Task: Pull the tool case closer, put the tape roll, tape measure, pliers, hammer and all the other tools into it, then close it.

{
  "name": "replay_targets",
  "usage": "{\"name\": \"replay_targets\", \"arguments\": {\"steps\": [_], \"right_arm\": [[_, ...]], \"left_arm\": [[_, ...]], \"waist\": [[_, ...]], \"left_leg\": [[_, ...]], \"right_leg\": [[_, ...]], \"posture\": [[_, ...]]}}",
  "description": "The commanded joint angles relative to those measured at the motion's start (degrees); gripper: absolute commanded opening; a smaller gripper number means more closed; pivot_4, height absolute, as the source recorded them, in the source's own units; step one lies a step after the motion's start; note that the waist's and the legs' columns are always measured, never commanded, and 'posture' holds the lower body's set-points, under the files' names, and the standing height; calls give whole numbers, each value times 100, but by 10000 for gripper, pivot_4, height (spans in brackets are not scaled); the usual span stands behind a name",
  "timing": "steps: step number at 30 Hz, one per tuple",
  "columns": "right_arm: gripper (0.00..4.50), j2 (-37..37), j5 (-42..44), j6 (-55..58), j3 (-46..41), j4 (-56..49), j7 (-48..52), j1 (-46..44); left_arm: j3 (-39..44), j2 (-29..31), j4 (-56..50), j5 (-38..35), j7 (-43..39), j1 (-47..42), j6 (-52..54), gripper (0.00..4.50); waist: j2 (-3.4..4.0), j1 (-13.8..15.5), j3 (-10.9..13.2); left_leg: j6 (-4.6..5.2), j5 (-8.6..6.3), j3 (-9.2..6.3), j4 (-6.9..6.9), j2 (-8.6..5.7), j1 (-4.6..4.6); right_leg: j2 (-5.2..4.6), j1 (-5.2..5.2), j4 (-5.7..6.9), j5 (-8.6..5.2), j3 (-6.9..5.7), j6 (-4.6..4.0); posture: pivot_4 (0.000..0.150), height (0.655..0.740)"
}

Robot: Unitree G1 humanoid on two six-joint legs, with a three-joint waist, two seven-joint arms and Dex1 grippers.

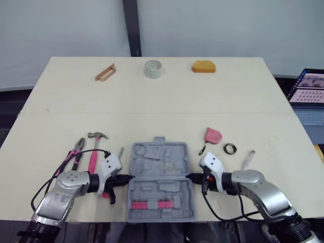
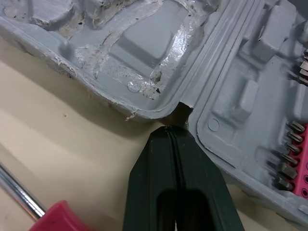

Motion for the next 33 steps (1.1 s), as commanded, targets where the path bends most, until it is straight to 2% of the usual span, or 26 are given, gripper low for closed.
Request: {"name": "replay_targets", "arguments": {"steps": [1, 33], "right_arm": [[522, -86, 151, 31, 44, -268, 154, 72], [522, -482, 367, 203, 252, -516, 385, 283]], "left_arm": [[-40, 50, -267, -90, 26, 86, 22, 0], [-313, 379, -583, -203, -95, 476, 216, 0]], "waist": [[0, 0, 0], [0, 5, 0]], "left_leg": [[0, 0, 0, 0, 0, 0], [2, -1, 0, -1, 0, 0]], "right_leg": [[0, 0, 0, 0, 0, 0], [0, 0, -2, 0, 1, -1]], "posture": [[1500, 7400], [1500, 7400]]}}
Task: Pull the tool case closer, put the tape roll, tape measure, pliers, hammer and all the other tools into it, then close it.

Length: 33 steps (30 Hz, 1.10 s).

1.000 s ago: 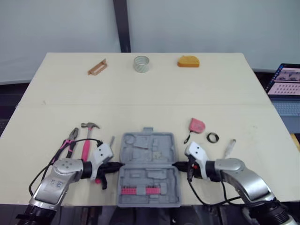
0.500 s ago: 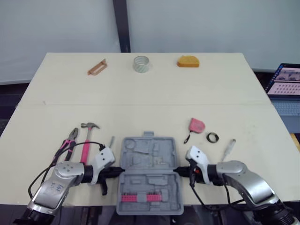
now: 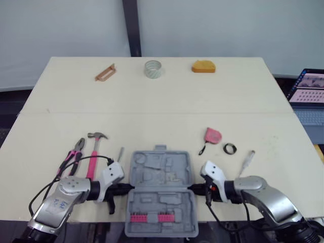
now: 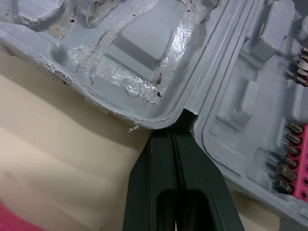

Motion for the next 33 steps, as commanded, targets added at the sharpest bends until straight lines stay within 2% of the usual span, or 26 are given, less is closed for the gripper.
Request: {"name": "replay_targets", "arguments": {"steps": [1, 33], "right_arm": [[522, -80, 118, 13, 34, -242, 146, 32], [522, -190, 115, 13, -9, -214, 161, 73]], "left_arm": [[-77, 91, -148, -65, -71, 161, -40, 0], [-11, 236, 195, -33, -60, 245, -386, 0]], "waist": [[0, 0, 0], [0, 0, 0]], "left_leg": [[0, 0, 0, 0, 0, 0], [0, -1, 0, -1, 0, 1]], "right_leg": [[0, 0, 0, 0, 0, 0], [0, 0, -1, 0, 0, -1]], "posture": [[1500, 7400], [1500, 7400]]}}
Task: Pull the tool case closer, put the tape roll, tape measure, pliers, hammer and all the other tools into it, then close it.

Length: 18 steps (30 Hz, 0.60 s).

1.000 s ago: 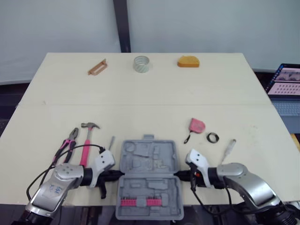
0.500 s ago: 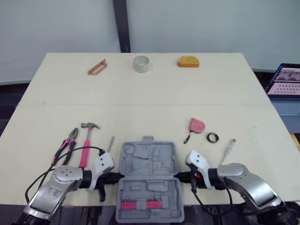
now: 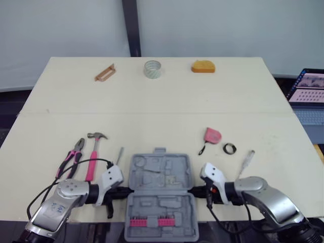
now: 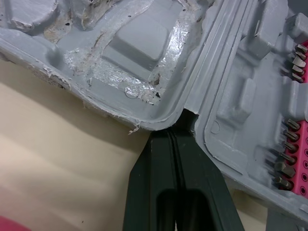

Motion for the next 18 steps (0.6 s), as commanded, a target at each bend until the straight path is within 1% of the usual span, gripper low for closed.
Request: {"name": "replay_targets", "arguments": {"steps": [1, 8, 18], "right_arm": [[522, -109, 52, -89, -84, -86, 79, 60], [522, -203, 63, -148, -192, 32, 89, 58], [522, -332, 199, -228, -364, 79, 167, 52]], "left_arm": [[62, 119, 173, 41, -8, 52, -62, 0], [184, 213, 334, 13, -31, 44, -168, 0], [345, 275, 136, -119, -74, 128, -49, 0]], "waist": [[0, 0, 0], [0, -1, 0], [0, 0, 0]], "left_leg": [[0, 0, 0, 0, 0, 0], [0, 0, 0, 0, 0, 1], [0, 0, 0, 1, 0, 0]], "right_leg": [[0, 0, 0, 0, 0, 0], [0, 0, 0, 0, 0, 0], [0, 1, 0, 0, 0, 0]], "posture": [[1500, 7400], [1500, 7400], [1500, 7400]]}}
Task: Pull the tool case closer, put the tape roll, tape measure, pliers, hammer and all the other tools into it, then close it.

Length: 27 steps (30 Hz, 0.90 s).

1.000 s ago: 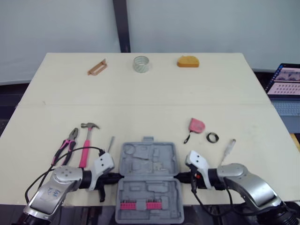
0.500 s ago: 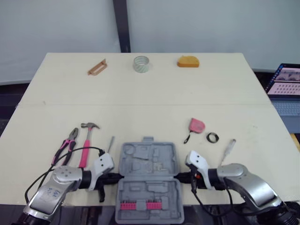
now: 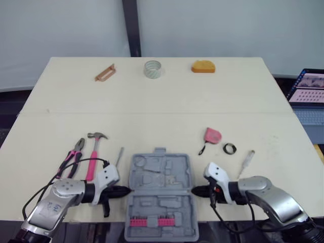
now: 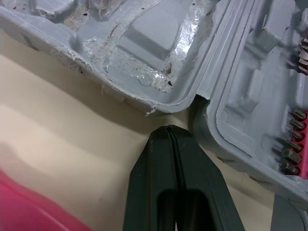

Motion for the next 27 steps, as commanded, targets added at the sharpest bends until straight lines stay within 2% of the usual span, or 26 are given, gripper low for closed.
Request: {"name": "replay_targets", "arguments": {"steps": [1, 4, 7, 9, 10, 12, 17, 19, 20, 24, 27], "right_arm": [[522, -142, 200, -76, -353, -100, 161, 40], [522, -275, 570, -174, -976, -185, 340, 216], [522, -482, 1325, -43, -2059, -152, 699, 539], [0, -637, 1408, -95, -2424, 27, 813, 713], [2594, -751, 1392, -144, -2660, 282, 875, 817], [8936, -920, 1376, -216, -3032, 708, 968, 967], [33073, -1050, 1167, -692, -3669, 1763, 928, 1026], [42876, -1042, 1039, -1018, -3847, 2328, 891, 950], [44411, -1045, 997, -1147, -3885, 2552, 901, 907], [44411, -1083, 768, -1614, -3923, 3351, 929, 726], [44411, -1106, 642, -1836, -3890, 3701, 992, 659]], "left_arm": [[270, 176, -139, -171, -50, 133, 164, 0], [839, 287, -468, -660, -150, 290, 456, 0], [1921, 422, -647, -1263, -222, 530, 824, 0], [2317, 500, -621, -1348, -192, 682, 885, 5656], [2667, 524, -460, -1380, -167, 790, 895, 8858], [3197, 550, -179, -1374, -137, 1004, 848, 18423], [4267, 607, 838, -1077, 75, 1455, 461, 43359], [4561, 606, 1586, -802, 189, 1628, -77, 45000], [4643, 591, 1849, -735, 257, 1637, -253, 45000], [4822, 578, 2858, -571, 464, 1585, -800, 45000], [4889, 568, 3129, -540, 604, 1561, -1036, 45000]], "waist": [[0, 0, 0], [-1, 1, 1], [-3, 25, 2], [-3, 46, 2], [-3, 59, 2], [-3, 72, 2], [-3, 61, 2], [-3, 47, 2], [-3, 32, 2], [-4, -9, 2], [-4, -15, 2]], "left_leg": [[0, 0, 0, 0, 0, 0], [0, 0, 0, -1, 0, -1], [4, -2, 0, 0, 1, -5], [4, -3, 0, 1, 1, -1], [4, -3, 0, 1, 1, 0], [8, -5, 3, 0, 1, 2], [15, -12, 13, -2, 1, 3], [14, -14, 16, -3, 1, 5], [14, -15, 19, -5, 1, 6], [20, -21, 27, -5, 1, 5], [19, -22, 29, -4, 1, 6]], "right_leg": [[0, 0, 0, 0, 0, 0], [0, 0, -1, 0, 0, 0], [0, 1, -7, 0, 0, 0], [0, 7, -9, 0, 0, 0], [0, 8, -9, 1, 0, -1], [0, 9, -14, 1, 0, -1], [0, 7, -18, 0, 4, -1], [0, 7, -19, 0, 6, -2], [0, 6, -21, 0, 9, -2], [0, 5, -27, 0, 12, -2], [0, 5, -26, 0, 13, -2]], "posture": [[1500, 7400], [1500, 7400], [1500, 7400], [1500, 7400], [1500, 7400], [1500, 7400], [1500, 7400], [1500, 7400], [1500, 7400], [1500, 7400], [1500, 7400]]}}
